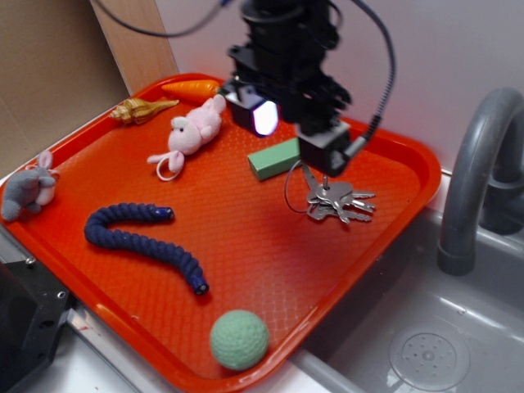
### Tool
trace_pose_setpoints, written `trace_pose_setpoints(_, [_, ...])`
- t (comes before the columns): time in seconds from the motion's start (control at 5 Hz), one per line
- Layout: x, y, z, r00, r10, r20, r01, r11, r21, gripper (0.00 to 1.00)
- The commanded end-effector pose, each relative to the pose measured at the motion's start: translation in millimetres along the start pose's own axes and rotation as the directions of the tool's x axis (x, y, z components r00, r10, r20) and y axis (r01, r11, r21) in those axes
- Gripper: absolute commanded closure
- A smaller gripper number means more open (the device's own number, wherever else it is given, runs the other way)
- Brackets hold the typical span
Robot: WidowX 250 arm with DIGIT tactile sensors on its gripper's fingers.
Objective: Grab the silver keys.
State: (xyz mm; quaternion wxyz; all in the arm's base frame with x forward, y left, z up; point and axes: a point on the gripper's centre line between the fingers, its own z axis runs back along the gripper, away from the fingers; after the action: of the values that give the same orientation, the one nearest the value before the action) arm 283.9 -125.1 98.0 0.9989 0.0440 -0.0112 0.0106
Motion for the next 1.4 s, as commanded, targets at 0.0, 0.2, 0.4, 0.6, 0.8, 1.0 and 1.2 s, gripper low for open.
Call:
trace_pose_setpoints(0.0, [16,19,-1,0.998,0.011,0.065,-0.011,1.0,0.004,0.0])
trace_pose_setpoints(0.2, [22,26,-17,0.998,0.007,0.055,-0.006,1.0,-0.027,0.0])
trace_pose_setpoints(0.4, [25,25,-28,0.998,-0.001,0.056,0.003,1.0,-0.02,0.0])
trace_pose_setpoints(0.6, [16,18,-35,0.999,-0.001,-0.053,-0.005,0.994,-0.11,1.0])
trace_pose_setpoints(0.8, [3,15,-29,0.994,-0.005,-0.108,-0.01,0.991,-0.134,1.0])
trace_pose_setpoints(1.0, [-9,4,-28,0.994,-0.08,-0.074,0.071,0.99,-0.119,1.0])
trace_pose_setpoints(1.2, [-13,5,-25,0.995,-0.085,-0.051,0.078,0.989,-0.129,1.0])
